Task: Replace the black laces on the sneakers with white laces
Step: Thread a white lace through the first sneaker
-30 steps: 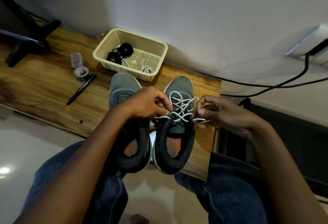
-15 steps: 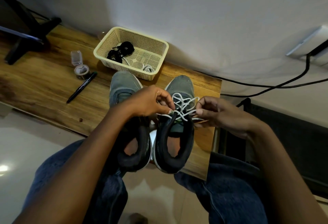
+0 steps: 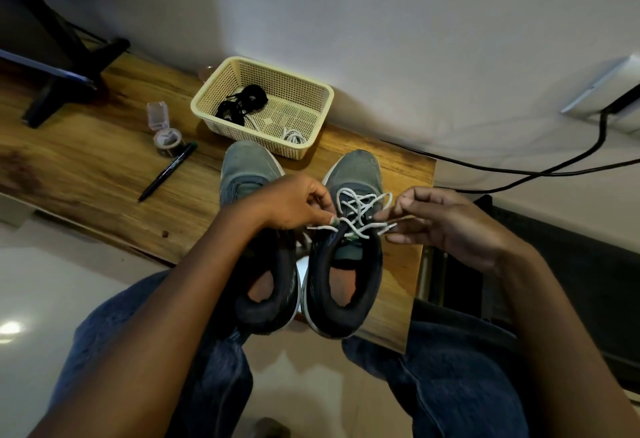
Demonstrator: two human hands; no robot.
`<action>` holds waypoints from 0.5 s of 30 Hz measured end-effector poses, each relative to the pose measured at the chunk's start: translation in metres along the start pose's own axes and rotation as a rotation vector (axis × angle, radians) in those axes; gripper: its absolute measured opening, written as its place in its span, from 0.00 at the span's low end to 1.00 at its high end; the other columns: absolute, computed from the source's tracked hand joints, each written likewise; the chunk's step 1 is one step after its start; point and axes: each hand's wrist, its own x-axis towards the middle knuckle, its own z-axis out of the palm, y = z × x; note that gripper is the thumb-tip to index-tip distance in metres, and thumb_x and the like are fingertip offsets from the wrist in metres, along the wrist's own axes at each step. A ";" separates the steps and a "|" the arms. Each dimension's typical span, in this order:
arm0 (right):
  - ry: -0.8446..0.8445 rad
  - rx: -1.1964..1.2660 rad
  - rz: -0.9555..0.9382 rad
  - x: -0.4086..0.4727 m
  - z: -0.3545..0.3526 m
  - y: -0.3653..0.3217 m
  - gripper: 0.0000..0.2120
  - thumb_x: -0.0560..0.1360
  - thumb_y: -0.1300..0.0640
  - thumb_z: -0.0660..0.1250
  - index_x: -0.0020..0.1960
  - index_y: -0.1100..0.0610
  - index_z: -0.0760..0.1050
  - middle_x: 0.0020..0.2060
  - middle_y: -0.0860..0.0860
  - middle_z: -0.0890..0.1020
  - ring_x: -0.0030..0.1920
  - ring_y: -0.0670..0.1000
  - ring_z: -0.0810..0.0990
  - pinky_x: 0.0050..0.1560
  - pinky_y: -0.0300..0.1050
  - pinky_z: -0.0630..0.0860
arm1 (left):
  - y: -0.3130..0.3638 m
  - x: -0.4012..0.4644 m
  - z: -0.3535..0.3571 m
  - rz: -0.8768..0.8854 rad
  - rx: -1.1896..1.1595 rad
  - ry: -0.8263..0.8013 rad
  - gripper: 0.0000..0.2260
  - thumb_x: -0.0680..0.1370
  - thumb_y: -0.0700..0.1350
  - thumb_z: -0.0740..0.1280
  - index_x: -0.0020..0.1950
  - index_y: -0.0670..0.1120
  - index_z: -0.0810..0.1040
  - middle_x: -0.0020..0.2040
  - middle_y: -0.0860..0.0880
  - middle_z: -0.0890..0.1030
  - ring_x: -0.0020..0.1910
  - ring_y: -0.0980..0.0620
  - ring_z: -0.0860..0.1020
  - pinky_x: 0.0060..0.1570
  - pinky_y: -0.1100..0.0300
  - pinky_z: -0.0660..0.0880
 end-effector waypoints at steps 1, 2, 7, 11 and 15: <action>0.047 -0.053 -0.011 0.002 0.002 0.000 0.06 0.78 0.59 0.62 0.46 0.60 0.76 0.47 0.58 0.85 0.45 0.54 0.83 0.51 0.50 0.80 | 0.000 0.000 0.000 -0.005 0.024 0.006 0.03 0.74 0.45 0.72 0.46 0.47 0.82 0.37 0.51 0.80 0.36 0.56 0.76 0.43 0.58 0.74; 0.078 -0.129 -0.016 0.004 0.004 0.002 0.06 0.79 0.59 0.63 0.47 0.61 0.76 0.43 0.57 0.85 0.43 0.55 0.84 0.48 0.49 0.81 | 0.001 -0.001 0.001 -0.004 0.040 0.012 0.03 0.75 0.46 0.72 0.46 0.47 0.82 0.37 0.53 0.80 0.36 0.57 0.76 0.43 0.59 0.73; 0.115 -0.299 0.033 0.014 0.018 0.005 0.10 0.73 0.55 0.72 0.43 0.63 0.80 0.32 0.54 0.84 0.33 0.50 0.83 0.41 0.47 0.81 | 0.004 -0.001 0.001 0.004 0.089 0.074 0.02 0.76 0.45 0.70 0.45 0.47 0.82 0.43 0.50 0.82 0.44 0.52 0.80 0.47 0.57 0.75; 0.121 -0.274 0.092 0.014 0.013 0.003 0.11 0.72 0.61 0.73 0.46 0.70 0.80 0.36 0.59 0.84 0.35 0.50 0.82 0.39 0.42 0.82 | 0.009 -0.001 0.005 0.010 0.108 0.076 0.03 0.76 0.44 0.70 0.47 0.46 0.82 0.44 0.48 0.83 0.45 0.50 0.81 0.50 0.53 0.76; 0.107 -0.236 0.123 0.010 0.013 0.000 0.06 0.74 0.64 0.69 0.40 0.66 0.79 0.31 0.57 0.82 0.33 0.50 0.82 0.34 0.40 0.79 | 0.012 -0.003 0.006 0.004 0.129 0.080 0.03 0.77 0.46 0.69 0.44 0.48 0.81 0.41 0.52 0.81 0.42 0.52 0.80 0.49 0.53 0.76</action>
